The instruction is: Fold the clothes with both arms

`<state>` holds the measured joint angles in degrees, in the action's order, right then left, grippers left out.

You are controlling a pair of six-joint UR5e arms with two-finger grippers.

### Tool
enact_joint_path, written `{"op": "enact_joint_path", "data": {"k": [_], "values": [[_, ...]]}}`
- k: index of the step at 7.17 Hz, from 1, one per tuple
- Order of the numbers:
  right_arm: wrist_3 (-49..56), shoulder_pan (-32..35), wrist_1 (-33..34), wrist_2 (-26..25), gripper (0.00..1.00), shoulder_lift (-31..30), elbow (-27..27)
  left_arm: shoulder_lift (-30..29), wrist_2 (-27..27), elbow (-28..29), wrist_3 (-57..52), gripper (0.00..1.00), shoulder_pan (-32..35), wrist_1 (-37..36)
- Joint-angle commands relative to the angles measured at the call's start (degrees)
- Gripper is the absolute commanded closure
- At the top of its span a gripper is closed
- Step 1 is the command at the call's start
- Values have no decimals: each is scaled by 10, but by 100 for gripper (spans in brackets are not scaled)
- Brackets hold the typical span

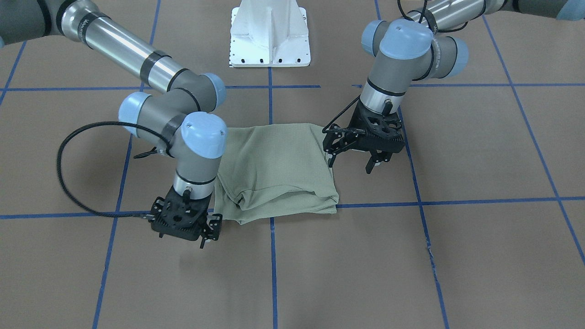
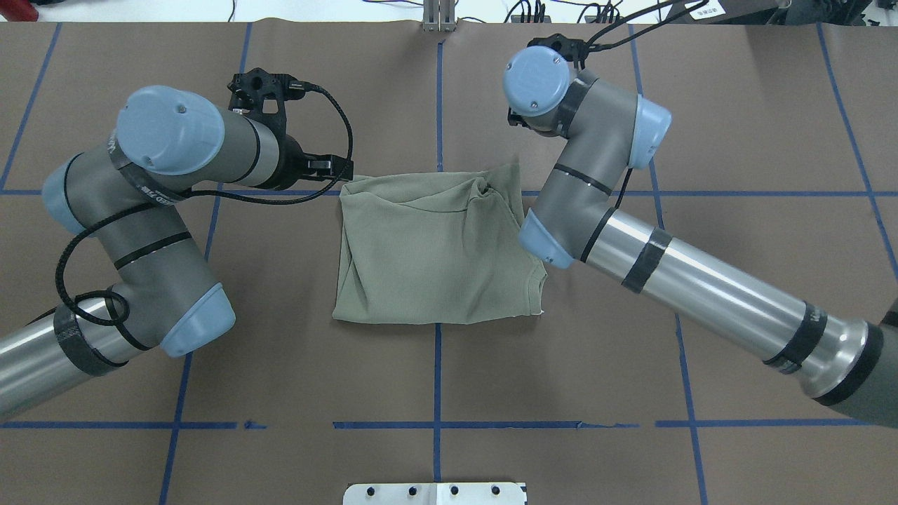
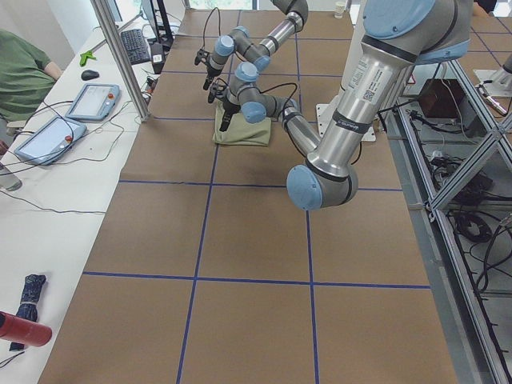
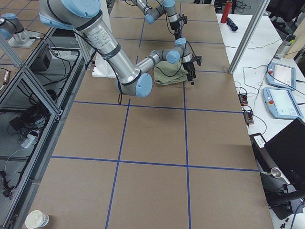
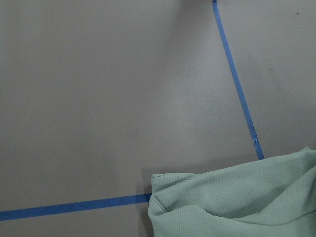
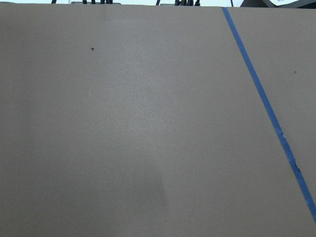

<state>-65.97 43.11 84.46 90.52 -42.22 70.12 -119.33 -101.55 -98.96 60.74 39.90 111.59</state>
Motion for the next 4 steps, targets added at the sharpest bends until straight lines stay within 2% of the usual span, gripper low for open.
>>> {"op": "enact_joint_path", "data": {"k": [1, 2, 3, 4], "values": [[124, 56, 0, 126, 0, -51, 69, 55, -19, -45, -84, 0, 26, -8], [200, 98, 4, 176, 0, -115, 135, 106, -51, -68, -165, 0, 70, -8], [319, 153, 5, 248, 0, -185, 188, 146, -89, -76, -266, 0, 134, -8], [413, 209, 4, 293, 0, -241, 205, 189, -125, -75, -388, 0, 204, -8]]}}
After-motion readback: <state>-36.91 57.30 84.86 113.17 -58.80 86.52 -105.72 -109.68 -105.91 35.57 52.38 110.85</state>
